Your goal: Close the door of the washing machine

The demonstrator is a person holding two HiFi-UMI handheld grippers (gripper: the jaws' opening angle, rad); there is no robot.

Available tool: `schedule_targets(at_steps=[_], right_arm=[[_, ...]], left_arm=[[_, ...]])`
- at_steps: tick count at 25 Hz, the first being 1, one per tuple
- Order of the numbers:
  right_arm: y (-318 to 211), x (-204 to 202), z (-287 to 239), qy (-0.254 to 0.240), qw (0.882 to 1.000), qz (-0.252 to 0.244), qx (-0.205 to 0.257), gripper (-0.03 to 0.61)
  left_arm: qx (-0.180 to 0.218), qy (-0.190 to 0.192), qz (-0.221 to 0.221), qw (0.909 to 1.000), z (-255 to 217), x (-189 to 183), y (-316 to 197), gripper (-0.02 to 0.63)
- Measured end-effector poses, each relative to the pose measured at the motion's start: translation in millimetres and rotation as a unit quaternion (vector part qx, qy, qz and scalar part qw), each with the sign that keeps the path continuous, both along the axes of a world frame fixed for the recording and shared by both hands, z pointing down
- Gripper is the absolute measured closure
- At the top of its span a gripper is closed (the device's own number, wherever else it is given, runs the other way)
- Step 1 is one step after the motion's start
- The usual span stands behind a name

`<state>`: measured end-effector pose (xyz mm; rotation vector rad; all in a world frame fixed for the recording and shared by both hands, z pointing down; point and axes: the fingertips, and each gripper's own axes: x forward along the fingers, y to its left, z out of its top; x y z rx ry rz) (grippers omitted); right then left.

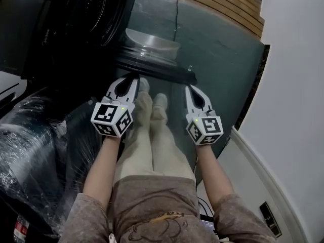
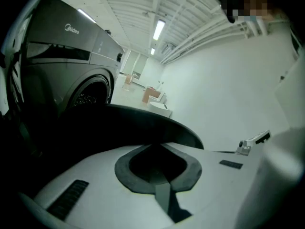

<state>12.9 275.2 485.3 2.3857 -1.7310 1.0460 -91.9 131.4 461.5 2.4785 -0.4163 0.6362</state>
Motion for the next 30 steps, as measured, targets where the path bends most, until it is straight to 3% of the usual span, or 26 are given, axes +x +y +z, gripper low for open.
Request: schedule_targets(at_steps=[18, 25, 30], right_arm=[[-71, 88, -3, 0.019, 0.998, 0.020, -0.063, 0.586], [-110, 105, -5, 0.015, 0.999, -0.011, -0.048, 0.586], [-144, 119, -2, 0.013, 0.998, -0.049, -0.041, 0.586]], left_arm=[[-0.062, 0.012, 0.004, 0.9980, 0, 53, -32, 0.612], [-0.071, 0.018, 0.001, 0.9973, -3, 72, -50, 0.612], [-0.065, 0.013, -0.027, 0.9975, -2, 83, -65, 0.612]])
